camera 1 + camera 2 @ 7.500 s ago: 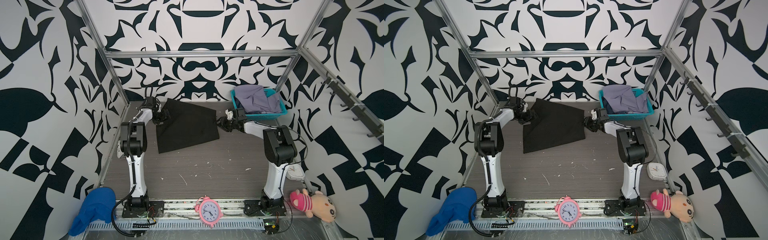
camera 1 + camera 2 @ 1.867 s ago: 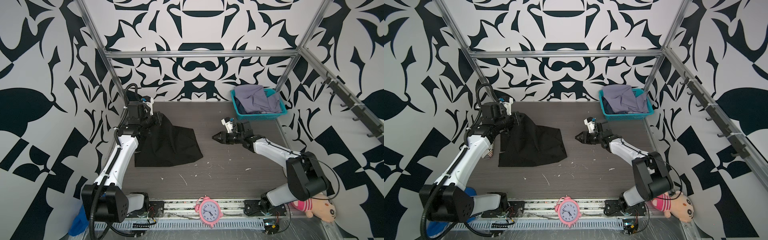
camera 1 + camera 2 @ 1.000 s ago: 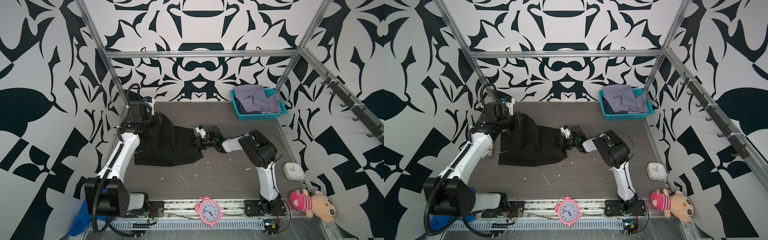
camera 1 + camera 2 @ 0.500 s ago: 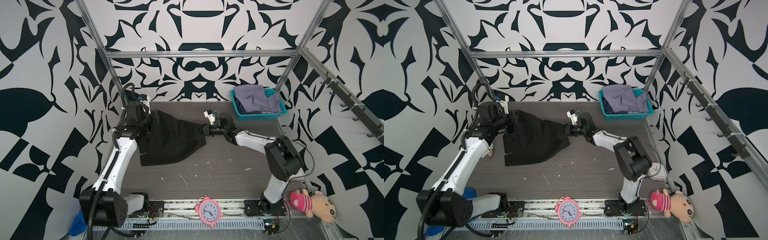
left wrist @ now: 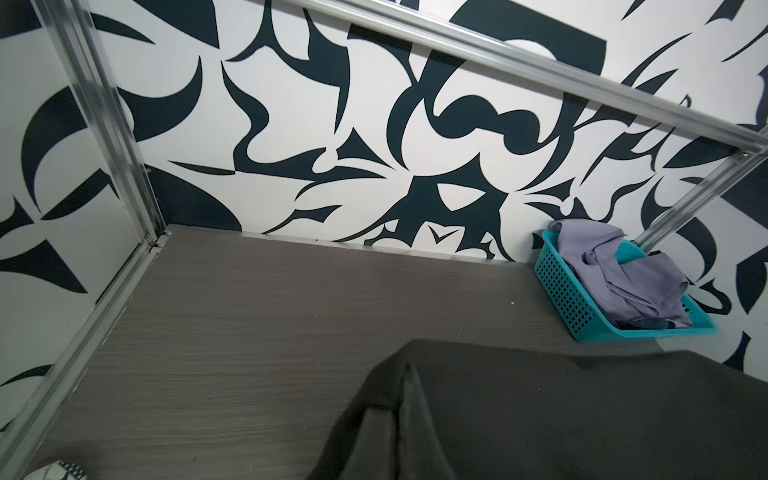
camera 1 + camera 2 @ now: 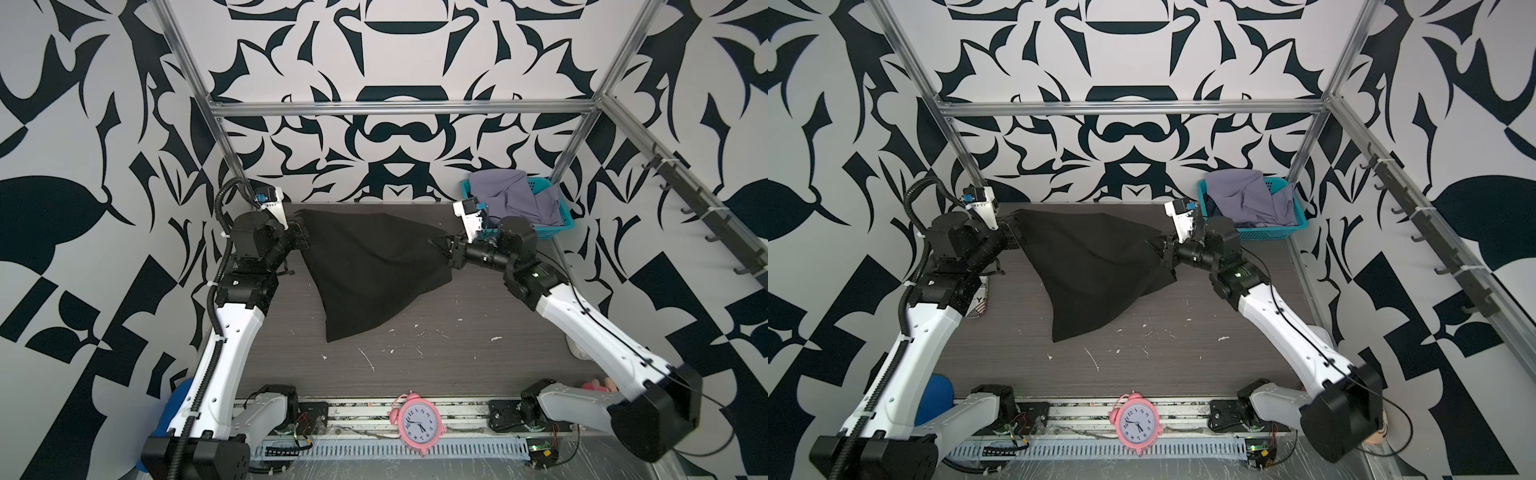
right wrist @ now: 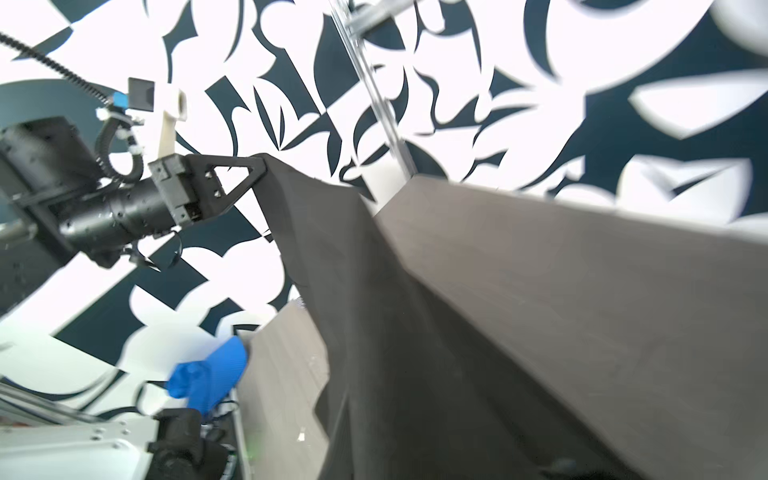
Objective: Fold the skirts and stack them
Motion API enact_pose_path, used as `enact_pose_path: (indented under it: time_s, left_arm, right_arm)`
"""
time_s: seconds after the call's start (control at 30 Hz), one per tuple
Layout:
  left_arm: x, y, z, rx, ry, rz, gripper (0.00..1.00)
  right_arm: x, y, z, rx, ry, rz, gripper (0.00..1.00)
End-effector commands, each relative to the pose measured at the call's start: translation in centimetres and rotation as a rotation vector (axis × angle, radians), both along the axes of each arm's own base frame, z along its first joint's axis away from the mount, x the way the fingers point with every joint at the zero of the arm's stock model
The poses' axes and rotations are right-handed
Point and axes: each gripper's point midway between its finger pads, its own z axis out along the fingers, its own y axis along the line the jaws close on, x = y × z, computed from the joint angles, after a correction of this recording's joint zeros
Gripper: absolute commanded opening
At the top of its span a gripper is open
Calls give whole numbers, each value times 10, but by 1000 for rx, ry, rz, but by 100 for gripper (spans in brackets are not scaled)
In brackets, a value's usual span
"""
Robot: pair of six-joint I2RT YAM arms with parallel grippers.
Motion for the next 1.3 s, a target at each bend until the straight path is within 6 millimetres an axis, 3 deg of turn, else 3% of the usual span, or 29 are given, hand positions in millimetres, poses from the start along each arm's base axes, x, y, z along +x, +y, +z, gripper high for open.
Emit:
enact_pose_path:
  time_s: [0.0, 0.23, 0.4, 0.6, 0.73, 1.0, 1.2, 1.23, 1.27]
  left_arm:
    - [-12, -4, 22, -20, -78, -31, 0]
    - [-19, -18, 24, -56, -74, -113, 0]
    - [-10, -24, 12, -79, -44, -144, 0]
    - [16, -30, -19, -84, 22, -163, 0]
    - [40, -30, -37, -73, 50, -151, 0]
    - [86, -37, -49, -59, 74, -170, 0]
    - [147, -40, -61, -19, 79, -191, 0]
    - [161, -40, -64, -14, 88, -200, 4]
    - [174, -38, -67, -11, 100, -198, 17]
  right_arm:
    - [-17, -18, 26, -31, -148, -49, 0]
    - [-32, -35, 31, -31, -165, -110, 0]
    - [-21, -35, 11, -48, -131, -136, 0]
    - [13, -30, -23, -58, -37, -168, 0]
    - [37, -38, -36, -41, 8, -217, 0]
    - [70, -54, -37, -30, 45, -291, 0]
    - [114, -68, -49, -42, 71, -385, 0]
    - [125, -70, -54, -47, 85, -408, 2]
    - [138, -72, -57, -53, 96, -428, 7]
